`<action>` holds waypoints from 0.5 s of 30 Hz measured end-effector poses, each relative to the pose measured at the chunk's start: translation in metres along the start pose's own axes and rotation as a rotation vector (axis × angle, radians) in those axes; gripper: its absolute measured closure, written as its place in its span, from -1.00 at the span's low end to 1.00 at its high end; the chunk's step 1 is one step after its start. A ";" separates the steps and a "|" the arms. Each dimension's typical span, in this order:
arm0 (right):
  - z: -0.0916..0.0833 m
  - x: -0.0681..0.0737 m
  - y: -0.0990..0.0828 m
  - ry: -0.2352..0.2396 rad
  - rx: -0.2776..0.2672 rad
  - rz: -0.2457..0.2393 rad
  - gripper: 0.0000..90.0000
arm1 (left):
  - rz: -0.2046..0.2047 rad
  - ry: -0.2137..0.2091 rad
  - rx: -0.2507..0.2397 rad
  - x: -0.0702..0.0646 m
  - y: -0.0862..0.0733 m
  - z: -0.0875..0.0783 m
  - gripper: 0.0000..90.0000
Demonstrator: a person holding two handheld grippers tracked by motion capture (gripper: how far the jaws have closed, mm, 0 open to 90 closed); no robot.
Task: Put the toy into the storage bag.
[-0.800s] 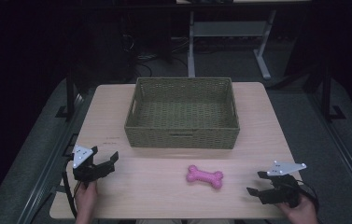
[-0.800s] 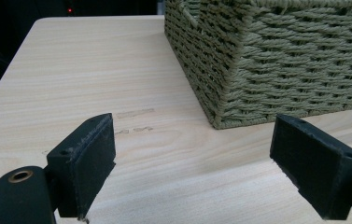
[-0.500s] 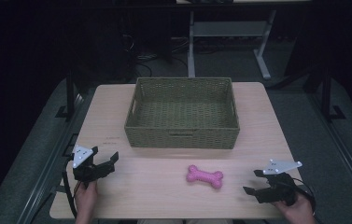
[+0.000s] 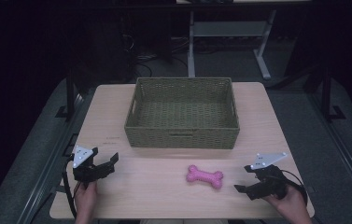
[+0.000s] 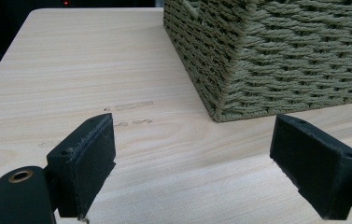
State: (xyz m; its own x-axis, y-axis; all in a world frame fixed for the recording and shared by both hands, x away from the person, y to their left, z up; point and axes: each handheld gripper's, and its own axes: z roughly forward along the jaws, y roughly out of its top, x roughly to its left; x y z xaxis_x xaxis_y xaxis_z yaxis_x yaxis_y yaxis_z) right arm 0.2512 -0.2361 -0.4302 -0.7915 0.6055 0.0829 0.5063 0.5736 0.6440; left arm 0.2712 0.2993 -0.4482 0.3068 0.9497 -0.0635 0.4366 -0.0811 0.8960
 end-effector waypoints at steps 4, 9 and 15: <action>0.003 0.004 0.013 0.024 0.005 -0.021 -0.59 | 0.003 -0.004 -0.004 -0.001 0.001 -0.001 -0.70; 0.007 0.007 0.025 0.044 0.026 -0.035 -0.59 | 0.015 0.001 0.000 -0.001 0.001 -0.001 -0.70; 0.014 0.014 0.040 0.076 0.068 -0.070 -0.63 | 0.010 -0.003 -0.008 -0.001 0.002 -0.003 -0.70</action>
State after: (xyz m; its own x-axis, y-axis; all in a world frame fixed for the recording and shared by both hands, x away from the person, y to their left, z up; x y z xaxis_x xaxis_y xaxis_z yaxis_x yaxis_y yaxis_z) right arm 0.2646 -0.1972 -0.4139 -0.8480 0.5207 0.0989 0.4690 0.6503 0.5977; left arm 0.2694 0.2993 -0.4447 0.3139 0.9478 -0.0559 0.4271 -0.0884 0.8999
